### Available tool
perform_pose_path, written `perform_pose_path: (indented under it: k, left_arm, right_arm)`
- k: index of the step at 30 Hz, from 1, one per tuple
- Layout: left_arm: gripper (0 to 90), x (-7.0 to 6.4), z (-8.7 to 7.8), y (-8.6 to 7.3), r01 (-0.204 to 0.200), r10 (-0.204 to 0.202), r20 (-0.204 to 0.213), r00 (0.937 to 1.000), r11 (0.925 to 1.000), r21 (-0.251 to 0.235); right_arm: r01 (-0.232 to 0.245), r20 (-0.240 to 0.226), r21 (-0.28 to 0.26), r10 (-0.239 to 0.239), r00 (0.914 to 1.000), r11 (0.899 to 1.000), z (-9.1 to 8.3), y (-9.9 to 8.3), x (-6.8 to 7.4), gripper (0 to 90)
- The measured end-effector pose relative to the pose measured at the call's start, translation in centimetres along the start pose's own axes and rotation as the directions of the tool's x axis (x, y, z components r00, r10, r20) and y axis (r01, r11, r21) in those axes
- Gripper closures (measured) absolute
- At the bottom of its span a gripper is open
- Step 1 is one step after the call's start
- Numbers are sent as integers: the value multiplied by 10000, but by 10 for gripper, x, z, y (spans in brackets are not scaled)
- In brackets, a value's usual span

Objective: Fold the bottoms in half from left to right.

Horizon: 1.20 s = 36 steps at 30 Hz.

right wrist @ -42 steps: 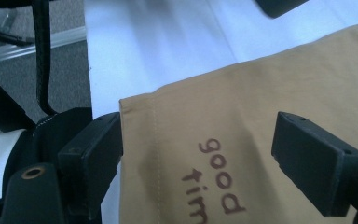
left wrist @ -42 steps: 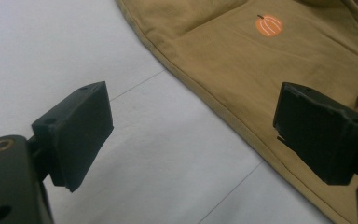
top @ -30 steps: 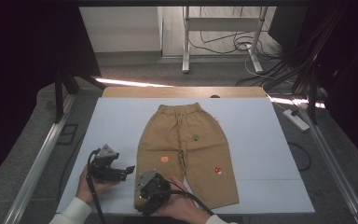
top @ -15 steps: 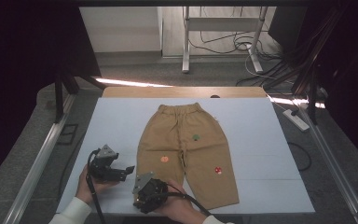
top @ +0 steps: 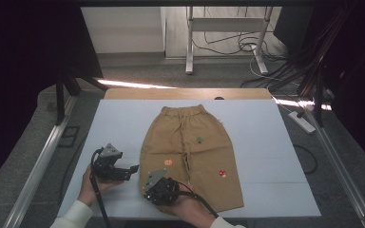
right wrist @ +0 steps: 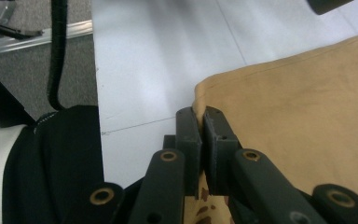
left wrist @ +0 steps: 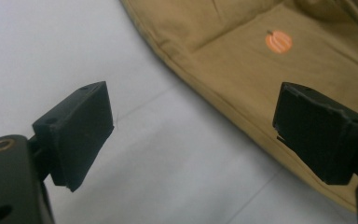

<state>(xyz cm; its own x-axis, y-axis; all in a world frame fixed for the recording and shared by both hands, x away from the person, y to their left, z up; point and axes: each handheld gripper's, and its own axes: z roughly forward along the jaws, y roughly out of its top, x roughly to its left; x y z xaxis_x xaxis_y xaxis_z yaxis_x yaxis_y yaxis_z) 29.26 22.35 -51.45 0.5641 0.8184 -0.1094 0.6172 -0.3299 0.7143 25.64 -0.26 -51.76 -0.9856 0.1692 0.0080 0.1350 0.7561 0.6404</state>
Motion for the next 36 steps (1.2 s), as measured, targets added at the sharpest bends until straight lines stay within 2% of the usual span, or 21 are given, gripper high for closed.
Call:
perform_pose_path:
  k: [9,13,17,23,27,31,34,36]
  left_arm:
    - [120,5,9,25,177,-174,274,9995,9998,-133]
    - [120,7,16,36,134,-126,426,9990,9998,-177]
    - [124,8,23,45,-82,96,550,9984,9996,-252]
    - [129,11,32,54,-128,153,683,9975,9992,-377]
    - [128,13,39,59,-59,85,763,9971,9994,-342]
    - [130,17,45,64,5,14,719,9974,9996,-265]
    - [129,21,50,67,142,-130,633,9979,9997,-180]
    - [127,25,54,69,345,-337,749,9966,9994,-88]
  right_arm:
    - [18,8,-183,-18,10000,9998,-6,-2,-1,858]
    - [13,23,-246,-13,10000,9997,-7,-2,-1,858]
    - [-48,15,-230,48,10000,9997,-9,-3,-2,857]
    - [-53,-19,-314,53,10000,9995,-9,-4,-2,857]
    - [-28,-3,-177,28,10000,9998,-9,-4,-3,857]
    - [-129,-50,-260,128,9999,9996,-7,-4,-2,857]
    - [-111,-75,-235,109,9999,9997,-7,-4,-2,857]
    - [-102,-84,-244,100,9999,9997,-7,-4,-2,857]
